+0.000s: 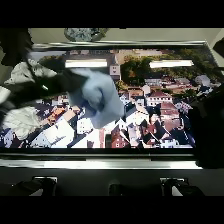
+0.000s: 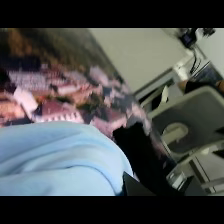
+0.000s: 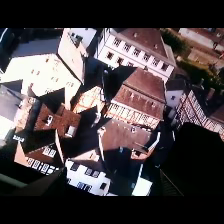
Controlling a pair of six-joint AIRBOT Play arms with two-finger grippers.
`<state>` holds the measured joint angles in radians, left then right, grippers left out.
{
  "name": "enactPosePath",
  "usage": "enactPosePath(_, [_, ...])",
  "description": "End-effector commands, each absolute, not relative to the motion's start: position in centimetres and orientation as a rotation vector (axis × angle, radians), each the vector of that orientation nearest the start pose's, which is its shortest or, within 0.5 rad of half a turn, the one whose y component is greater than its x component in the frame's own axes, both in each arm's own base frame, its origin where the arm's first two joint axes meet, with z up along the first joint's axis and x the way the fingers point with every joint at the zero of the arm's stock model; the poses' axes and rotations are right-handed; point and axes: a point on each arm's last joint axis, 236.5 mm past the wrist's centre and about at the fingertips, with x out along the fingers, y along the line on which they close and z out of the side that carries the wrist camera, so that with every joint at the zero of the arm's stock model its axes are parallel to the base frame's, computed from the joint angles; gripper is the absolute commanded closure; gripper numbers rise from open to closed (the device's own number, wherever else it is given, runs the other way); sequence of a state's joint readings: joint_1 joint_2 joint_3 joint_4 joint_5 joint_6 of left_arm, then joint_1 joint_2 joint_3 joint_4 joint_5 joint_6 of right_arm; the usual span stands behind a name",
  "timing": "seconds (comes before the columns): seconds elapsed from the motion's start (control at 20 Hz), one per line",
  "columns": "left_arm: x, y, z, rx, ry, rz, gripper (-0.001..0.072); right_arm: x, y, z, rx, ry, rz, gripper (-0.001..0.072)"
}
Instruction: Fold the shirts.
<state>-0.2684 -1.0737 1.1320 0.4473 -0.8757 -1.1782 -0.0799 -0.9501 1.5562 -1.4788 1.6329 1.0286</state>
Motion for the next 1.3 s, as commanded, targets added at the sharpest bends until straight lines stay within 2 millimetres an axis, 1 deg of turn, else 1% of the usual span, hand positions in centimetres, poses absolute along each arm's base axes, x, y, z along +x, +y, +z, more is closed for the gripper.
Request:
enactPosePath(0.0, [32.2, -27.4, 6.9, -0.585, 1.046, -0.789, 0.0676, 30.6, -0.2, 18.7, -0.381, 1.124, 0.329, 0.0046])
enactPosePath(0.05, [31.3, -27.4, 3.8, -0.621, 1.153, -0.756, 0.0674, 31.4, -0.2, 16.9, -0.371, 1.161, 0.341, 0.0046])
enactPosePath(0.1, [30.5, -27.6, 2.1, -0.633, 1.229, -0.755, 0.057, 32.1, -0.3, 15.0, -0.361, 1.201, 0.35, 0.0046])
enactPosePath(0.15, [29.8, -27.5, 1.6, -0.639, 1.294, -0.78, 0.0211, 32.5, -0.3, 13.2, -0.351, 1.244, 0.362, 0.0046])
enactPosePath(0.2, [29.5, -26.6, 1.7, -0.61, 1.333, -0.81, 0.0007, 32.7, -0.2, 11.6, -0.338, 1.293, 0.378, 0.0046])
enactPosePath(0.25, [29.9, -24.2, 1.6, -0.528, 1.351, -0.802, 0.0017, 32.7, -0.1, 10.1, -0.323, 1.342, 0.399, 0.0045])
enactPosePath(0.3, [30.5, -20.8, 1.4, -0.438, 1.373, -0.743, 0.0027, 32.6, 0.4, 8.8, -0.313, 1.376, 0.44, 0.0045])
enactPosePath(0.4, [31.8, -11.8, 1.2, -0.248, 1.413, -0.543, 0.0027, 32.6, 2.1, 7.1, -0.261, 1.404, 0.523, 0.0044])
enactPosePath(0.45, [32.2, -8.3, 1.4, -0.191, 1.417, -0.461, 0.0026, 32.7, 3.4, 6.4, -0.227, 1.398, 0.584, 0.0043])
enactPosePath(0.5, [32.6, -6.3, 1.7, -0.207, 1.401, -0.399, 0.0026, 32.7, 4.9, 5.7, -0.183, 1.385, 0.646, 0.0042])
enactPosePath(0.55, [33.0, -5.3, 1.9, -0.266, 1.383, -0.367, 0.0026, 32.6, 6.6, 5.0, -0.121, 1.37, 0.704, 0.0037])
enactPosePath(0.65, [33.6, -5.7, 1.5, -0.336, 1.352, -0.372, 0.0025, 32.3, 9.4, 3.1, 0.004, 1.341, 0.778, 0.0033])
enactPosePath(0.7, [33.8, -6.2, 0.9, -0.35, 1.343, -0.371, 0.0025, 32.0, 10.2, 2.2, 0.056, 1.339, 0.792, 0.0029])
enactPosePath(0.8, [34.1, -8.0, -0.6, -0.401, 1.332, -0.387, 0.0025, 31.3, 11.3, 0.7, 0.125, 1.344, 0.807, 0.0025])
enactPosePath(0.95, [35.1, -11.2, -2.0, -0.49, 1.285, -0.429, 0.0026, 30.7, 11.4, -0.9, 0.154, 1.362, 0.79, 0.0026])
enactPosePath(1.05, [35.7, -13.0, -2.8, -0.537, 1.284, -0.461, 0.0025, 30.8, 11.3, -1.3, 0.157, 1.361, 0.779, 0.0026])
enactPosePath(1.25, [36.5, -14.5, -5.0, -0.607, 1.307, -0.473, 0.0026, 31.0, 11.3, -1.3, 0.157, 1.354, 0.773, 0.0026])
